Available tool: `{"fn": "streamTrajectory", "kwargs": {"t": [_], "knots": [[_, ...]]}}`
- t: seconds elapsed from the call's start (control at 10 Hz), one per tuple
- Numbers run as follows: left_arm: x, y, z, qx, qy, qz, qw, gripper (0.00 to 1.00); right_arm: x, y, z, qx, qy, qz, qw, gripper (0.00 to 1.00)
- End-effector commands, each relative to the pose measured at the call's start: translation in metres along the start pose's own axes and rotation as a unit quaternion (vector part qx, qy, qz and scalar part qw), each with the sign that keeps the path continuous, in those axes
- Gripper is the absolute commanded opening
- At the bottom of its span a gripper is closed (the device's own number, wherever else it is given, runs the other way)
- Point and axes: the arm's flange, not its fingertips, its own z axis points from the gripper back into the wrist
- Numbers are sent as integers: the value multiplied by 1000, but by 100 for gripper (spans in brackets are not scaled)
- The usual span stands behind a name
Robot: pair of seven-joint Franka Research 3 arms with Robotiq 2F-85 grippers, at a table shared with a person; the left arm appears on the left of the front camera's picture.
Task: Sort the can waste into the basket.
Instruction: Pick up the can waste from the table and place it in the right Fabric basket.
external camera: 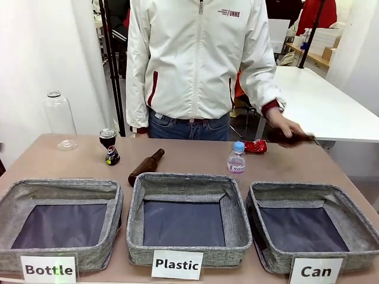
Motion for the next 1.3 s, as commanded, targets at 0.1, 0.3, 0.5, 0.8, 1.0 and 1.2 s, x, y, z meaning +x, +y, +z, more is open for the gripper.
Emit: {"fn": "streamTrajectory", "kwargs": {"t": [0.1, 0.3, 0.5, 0.8, 1.0, 1.2], "knots": [[26, 13, -97, 97, 45, -59, 993, 100, 1, 5, 1, 10, -4, -10, 1000, 100], [45, 27, -136, 204, -34, -146, 967, 100, 1, 5, 1, 10, -4, -10, 1000, 100], [63, 31, -149, 226, -54, -169, 958, 100, 1, 5, 1, 10, -4, -10, 1000, 100], [56, 20, -138, 226, -36, -150, 962, 100, 1, 5, 1, 10, -4, -10, 1000, 100], [67, 27, -149, 221, -29, -136, 965, 100, 1, 5, 1, 10, -4, -10, 1000, 100], [72, 22, -145, 193, 10, -133, 972, 100, 1, 5, 1, 10, -4, -10, 1000, 100]]}}
